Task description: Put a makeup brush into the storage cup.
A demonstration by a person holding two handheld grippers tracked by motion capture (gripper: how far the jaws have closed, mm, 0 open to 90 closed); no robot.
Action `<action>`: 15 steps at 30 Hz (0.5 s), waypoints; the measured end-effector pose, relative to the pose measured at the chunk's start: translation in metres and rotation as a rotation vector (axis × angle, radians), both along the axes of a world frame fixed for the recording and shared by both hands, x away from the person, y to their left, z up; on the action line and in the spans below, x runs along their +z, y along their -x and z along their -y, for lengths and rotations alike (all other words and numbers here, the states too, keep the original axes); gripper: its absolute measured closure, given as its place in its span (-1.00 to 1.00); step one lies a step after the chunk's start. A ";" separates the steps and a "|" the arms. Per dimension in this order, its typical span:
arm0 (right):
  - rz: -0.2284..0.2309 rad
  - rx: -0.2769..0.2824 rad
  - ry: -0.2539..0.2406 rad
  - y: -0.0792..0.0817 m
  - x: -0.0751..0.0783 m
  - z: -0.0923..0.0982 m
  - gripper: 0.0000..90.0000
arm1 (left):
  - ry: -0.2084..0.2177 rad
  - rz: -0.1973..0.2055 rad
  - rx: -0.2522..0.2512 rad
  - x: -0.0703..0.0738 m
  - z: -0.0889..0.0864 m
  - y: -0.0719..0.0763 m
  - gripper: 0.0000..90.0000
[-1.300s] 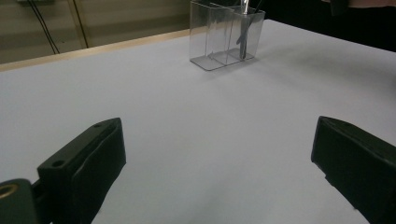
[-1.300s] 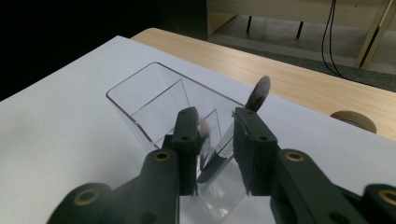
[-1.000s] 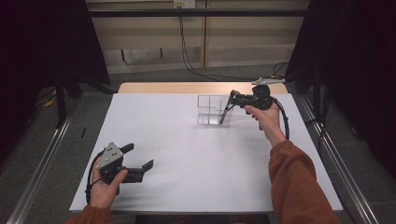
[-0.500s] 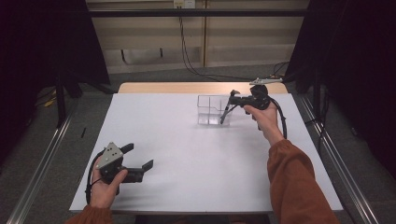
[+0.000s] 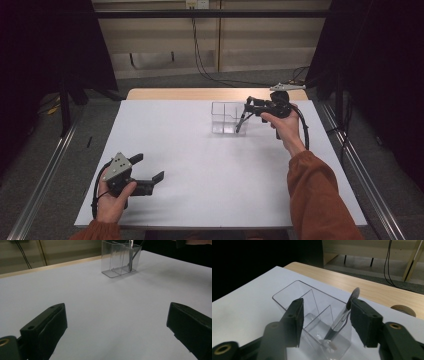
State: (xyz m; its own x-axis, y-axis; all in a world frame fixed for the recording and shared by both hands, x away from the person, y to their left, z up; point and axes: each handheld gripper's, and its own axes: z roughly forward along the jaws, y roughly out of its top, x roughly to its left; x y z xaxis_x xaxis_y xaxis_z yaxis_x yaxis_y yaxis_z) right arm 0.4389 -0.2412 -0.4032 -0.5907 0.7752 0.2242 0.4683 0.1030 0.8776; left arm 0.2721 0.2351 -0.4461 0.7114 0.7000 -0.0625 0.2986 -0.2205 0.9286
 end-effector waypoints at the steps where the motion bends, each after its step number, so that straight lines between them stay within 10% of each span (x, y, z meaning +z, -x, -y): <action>1: 0.001 -0.001 0.001 0.001 0.001 0.000 -0.20 | 0.000 0.000 -0.001 0.000 0.000 0.000 -0.93; 15: 0.041 -0.006 -0.024 0.019 -0.006 0.006 -0.95 | 0.002 0.000 0.007 0.000 0.000 -0.002 -0.93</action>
State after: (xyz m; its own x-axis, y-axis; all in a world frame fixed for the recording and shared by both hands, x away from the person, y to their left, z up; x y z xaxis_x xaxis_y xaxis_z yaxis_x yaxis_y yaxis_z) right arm 0.4202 -0.2467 -0.4096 -0.5952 0.7734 0.2182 0.4320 0.0790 0.8984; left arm 0.2744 0.2348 -0.4458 0.7066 0.7047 -0.0642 0.3000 -0.2162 0.9291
